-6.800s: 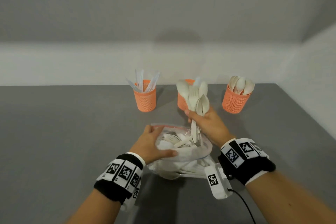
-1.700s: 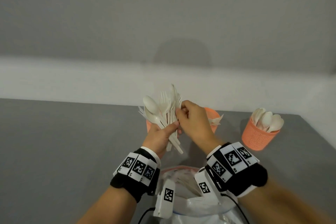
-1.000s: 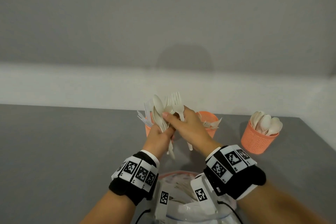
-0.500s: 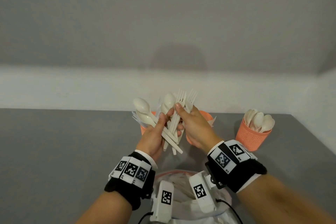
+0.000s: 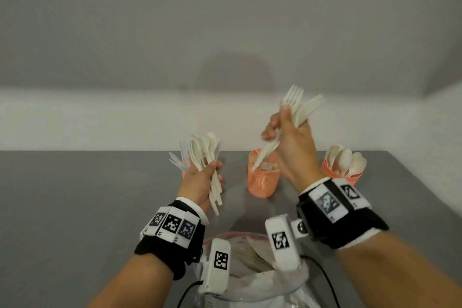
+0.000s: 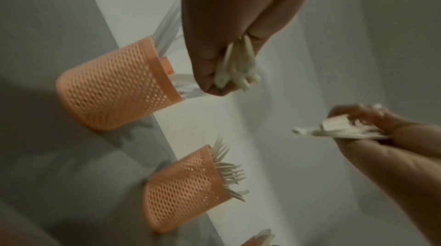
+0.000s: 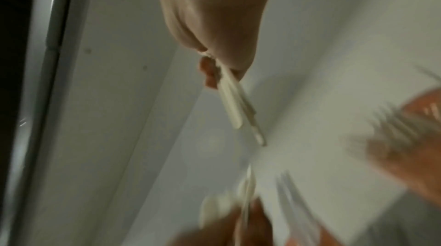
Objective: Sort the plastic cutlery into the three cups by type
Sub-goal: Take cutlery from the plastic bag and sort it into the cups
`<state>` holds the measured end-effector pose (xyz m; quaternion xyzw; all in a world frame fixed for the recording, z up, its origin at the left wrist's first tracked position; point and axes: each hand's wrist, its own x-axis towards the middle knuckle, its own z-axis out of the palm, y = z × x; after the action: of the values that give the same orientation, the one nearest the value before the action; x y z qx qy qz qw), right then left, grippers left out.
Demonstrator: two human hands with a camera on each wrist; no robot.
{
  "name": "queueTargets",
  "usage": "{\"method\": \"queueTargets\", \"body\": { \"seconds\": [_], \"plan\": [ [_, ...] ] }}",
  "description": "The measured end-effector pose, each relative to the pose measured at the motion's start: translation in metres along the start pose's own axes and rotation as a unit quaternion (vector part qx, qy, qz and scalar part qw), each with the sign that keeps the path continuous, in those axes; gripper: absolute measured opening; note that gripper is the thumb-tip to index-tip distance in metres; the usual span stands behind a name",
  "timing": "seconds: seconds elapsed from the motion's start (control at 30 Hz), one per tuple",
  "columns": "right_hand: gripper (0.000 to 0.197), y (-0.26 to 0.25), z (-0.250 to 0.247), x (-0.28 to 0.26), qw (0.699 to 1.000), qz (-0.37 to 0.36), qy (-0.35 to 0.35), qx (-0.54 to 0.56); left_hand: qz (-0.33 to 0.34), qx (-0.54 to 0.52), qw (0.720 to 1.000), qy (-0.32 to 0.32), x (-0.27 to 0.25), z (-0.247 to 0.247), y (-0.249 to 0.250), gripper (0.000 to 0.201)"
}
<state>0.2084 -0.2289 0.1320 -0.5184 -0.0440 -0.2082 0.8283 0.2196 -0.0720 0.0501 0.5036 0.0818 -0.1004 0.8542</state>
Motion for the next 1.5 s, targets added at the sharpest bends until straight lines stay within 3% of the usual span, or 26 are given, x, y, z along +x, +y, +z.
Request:
{"method": "queueTargets", "body": {
  "seconds": [0.1, 0.17, 0.3, 0.43, 0.5, 0.67, 0.8, 0.9, 1.03, 1.1, 1.13, 1.2, 1.23, 1.27, 1.3, 1.33, 1.4, 1.47, 1.5],
  "plan": [
    [0.011, -0.008, -0.015, 0.031, 0.992, -0.064, 0.075, -0.073, 0.029, 0.057, 0.997, -0.045, -0.005, -0.002, 0.000, 0.031],
    [0.011, 0.001, -0.023, 0.044, 0.984, -0.083, 0.094, -0.130, 0.061, 0.081, 0.993, -0.064, -0.010, 0.002, 0.001, 0.030],
    [0.004, 0.035, -0.041, 0.060, 0.971, -0.066, 0.069, -0.219, 0.093, 0.115, 0.985, -0.085, -0.014, 0.001, 0.003, 0.031],
    [0.015, 0.063, -0.059, 0.066, 0.958, -0.002, 0.023, -0.285, 0.095, 0.158, 0.978, -0.093, -0.015, 0.000, 0.002, 0.022],
    [0.015, 0.070, -0.063, 0.067, 0.936, 0.037, 0.007, -0.350, 0.088, 0.175, 0.976, -0.100, -0.014, 0.000, 0.001, 0.013],
    [0.018, 0.066, -0.059, 0.079, 0.840, 0.128, -0.068, -0.522, 0.049, 0.112, 0.983, -0.138, -0.015, 0.006, 0.004, 0.016],
    [0.017, 0.057, -0.054, 0.082, 0.868, 0.074, -0.019, -0.490, 0.037, 0.077, 0.981, -0.173, -0.018, 0.011, 0.009, 0.017],
    [0.011, 0.059, -0.056, 0.079, 0.829, 0.085, -0.077, -0.547, 0.039, 0.084, 0.979, -0.181, -0.020, 0.009, 0.011, 0.017],
    [0.020, 0.056, -0.059, 0.078, 0.853, 0.027, -0.049, -0.519, 0.043, 0.091, 0.979, -0.177, -0.019, 0.008, 0.013, 0.016],
    [0.022, 0.053, -0.056, 0.079, 0.818, 0.011, -0.044, -0.573, 0.043, 0.099, 0.979, -0.172, -0.017, 0.008, 0.014, 0.016],
    [0.026, 0.054, -0.056, 0.078, 0.777, 0.039, -0.057, -0.626, 0.042, 0.105, 0.979, -0.169, -0.016, 0.009, 0.015, 0.016],
    [0.032, 0.059, -0.060, 0.075, 0.666, 0.125, -0.109, -0.727, 0.039, 0.113, 0.979, -0.162, -0.015, 0.012, 0.015, 0.015],
    [0.033, 0.062, -0.062, 0.072, 0.631, 0.147, -0.133, -0.750, 0.038, 0.115, 0.980, -0.159, -0.016, 0.014, 0.016, 0.015],
    [0.034, 0.063, -0.063, 0.070, 0.620, 0.141, -0.143, -0.758, 0.037, 0.114, 0.980, -0.158, -0.016, 0.016, 0.017, 0.015],
    [0.034, 0.062, -0.063, 0.067, 0.635, 0.110, -0.138, -0.752, 0.036, 0.114, 0.980, -0.157, -0.016, 0.018, 0.017, 0.015],
    [0.034, 0.058, -0.060, 0.064, 0.669, 0.059, -0.121, -0.731, 0.036, 0.114, 0.980, -0.157, -0.016, 0.020, 0.018, 0.015],
    [0.031, 0.046, -0.047, 0.053, 0.775, -0.035, -0.093, -0.624, 0.044, 0.129, 0.978, -0.155, -0.016, 0.022, 0.018, 0.014],
    [0.030, 0.033, -0.028, 0.035, 0.873, -0.013, -0.138, -0.467, 0.062, 0.155, 0.973, -0.159, -0.017, 0.023, 0.018, 0.013],
    [0.032, 0.027, -0.020, 0.024, 0.898, 0.032, -0.187, -0.396, 0.068, 0.162, 0.971, -0.160, -0.018, 0.025, 0.018, 0.016]
  ]
}}
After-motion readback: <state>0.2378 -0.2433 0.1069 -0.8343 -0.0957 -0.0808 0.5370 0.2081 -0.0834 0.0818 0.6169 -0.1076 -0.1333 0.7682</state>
